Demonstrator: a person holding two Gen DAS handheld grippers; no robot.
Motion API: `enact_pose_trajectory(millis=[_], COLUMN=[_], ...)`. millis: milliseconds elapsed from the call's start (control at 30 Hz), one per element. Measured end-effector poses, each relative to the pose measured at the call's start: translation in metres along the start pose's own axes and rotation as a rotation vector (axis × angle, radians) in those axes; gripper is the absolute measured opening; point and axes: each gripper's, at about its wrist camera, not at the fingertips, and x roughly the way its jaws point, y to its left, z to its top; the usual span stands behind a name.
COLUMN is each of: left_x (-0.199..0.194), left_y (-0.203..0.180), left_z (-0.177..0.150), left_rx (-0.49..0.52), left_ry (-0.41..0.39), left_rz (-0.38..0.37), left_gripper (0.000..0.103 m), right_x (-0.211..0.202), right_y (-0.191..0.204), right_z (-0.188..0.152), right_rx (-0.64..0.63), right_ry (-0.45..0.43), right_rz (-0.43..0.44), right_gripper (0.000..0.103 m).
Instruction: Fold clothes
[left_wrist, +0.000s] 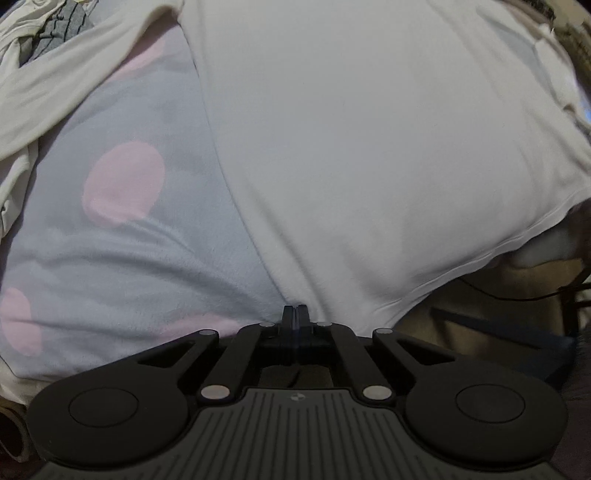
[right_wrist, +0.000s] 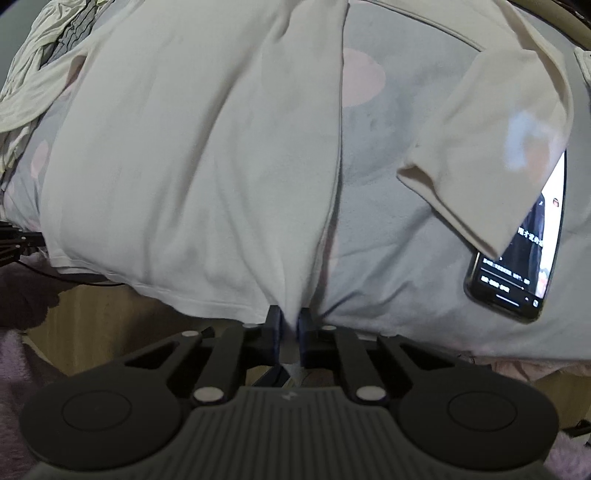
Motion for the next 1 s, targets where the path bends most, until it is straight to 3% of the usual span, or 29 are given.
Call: enact_pose_trajectory(millis=[167, 300, 433, 567, 700, 900, 967, 1000], left_x=[-0.058, -0.090, -0.070, -0.042, -0.017, 0.012, 0.021, 0.024], left_y=[0.023, 0.028, 0.032, 0.030, 0.023, 0.004, 0.000, -0.002], left_z=[-0.003, -0.010, -0.002, -0.002, -0.010, -0.007, -0.006, -0.006], left_rx=[-0.077, -0.071, -0.093, -0.049, -0.013, 0.073, 0.088, 0.084], left_ry=[-0.065, -0.081, -0.069, 0.015, 0.066, 0.073, 0.059, 0.069], left_rz=[-0.042, 0.004, 0.016, 0.013, 0.012, -0.017, -0.004, -0.018], left_gripper=[0.000, 0.000, 0.000, 0.000, 0.015, 0.037, 0.037, 0.017], right_x=[-0.048, -0.070, -0.047, -0.019, -0.023, -0.023, -0.025, -0.026], right_y=[-0.001, 0.002, 0.003, -0.001, -0.006, -0.004, -0.005, -0.005], right_z=[-0.003, -0.019, -0.019, -0.016, -0.013, -0.009, -0.008, -0.008], right_rx=[0.012, -0.027, -0.045, -0.035, -0.065, -0.094, -0.090, -0.087], right_ry=[-0.031, 0.012, 0.079, 0.121, 0.113, 0.123, 0.120, 0.117], right_rz=[0.050, 0.015, -0.026, -0.065, -0.132, -0.177, -0.177, -0.174], right_gripper=[0.007, 0.006, 0.006, 0.006, 0.006, 0.006, 0.006, 0.006])
